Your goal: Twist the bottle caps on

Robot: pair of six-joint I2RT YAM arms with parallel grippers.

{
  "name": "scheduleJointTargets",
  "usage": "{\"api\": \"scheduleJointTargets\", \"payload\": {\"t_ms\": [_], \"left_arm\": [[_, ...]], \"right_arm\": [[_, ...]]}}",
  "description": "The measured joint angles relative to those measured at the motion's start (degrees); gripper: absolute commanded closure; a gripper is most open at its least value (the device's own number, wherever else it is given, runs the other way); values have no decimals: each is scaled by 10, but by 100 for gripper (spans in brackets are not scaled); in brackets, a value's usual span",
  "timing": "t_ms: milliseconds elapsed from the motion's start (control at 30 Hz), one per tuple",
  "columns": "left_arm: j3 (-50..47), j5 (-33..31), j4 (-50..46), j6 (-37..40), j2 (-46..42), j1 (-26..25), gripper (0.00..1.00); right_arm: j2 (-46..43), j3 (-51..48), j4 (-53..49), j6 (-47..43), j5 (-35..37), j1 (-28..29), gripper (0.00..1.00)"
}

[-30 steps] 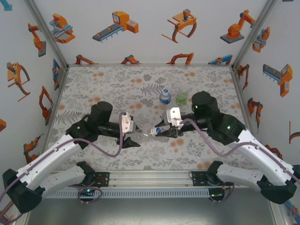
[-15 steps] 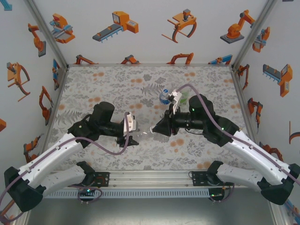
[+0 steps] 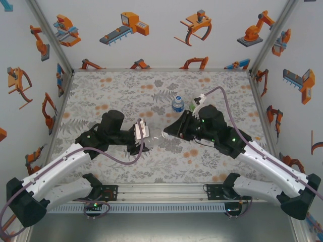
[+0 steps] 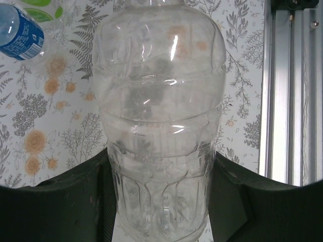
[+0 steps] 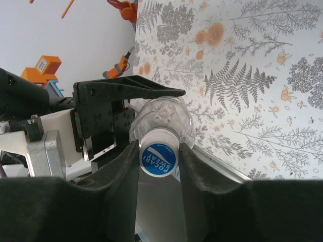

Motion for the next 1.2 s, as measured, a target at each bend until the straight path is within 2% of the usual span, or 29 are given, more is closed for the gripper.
{"api": "scheduleJointTargets", "payload": {"t_ms": [133,367,467,600,800,967,1200], "left_arm": [[2,18,38,-1,0,-3,100],[11,40,42,-1,0,-4,100],[14,48,41,-1,0,-4,100],[14,60,36,-1,0,-4,100],[18,88,21,-1,0,-4,100],[20,114,20,-1,0,-4,100],[20,125,17,-2,-7,-5,100]], "right_arm": [[5,20,-7,-58,18,0,40],[-1,61,-5,-258,9,0,39],[-14,64,0,-371,-28,0,38],[-26,64,-8,-523,-112,0,35],[-21,91,-70,-708,-227,0,35],[-21,101,-90,-796,-264,0,46],[-20,101,-90,-827,-286,0,60]]}}
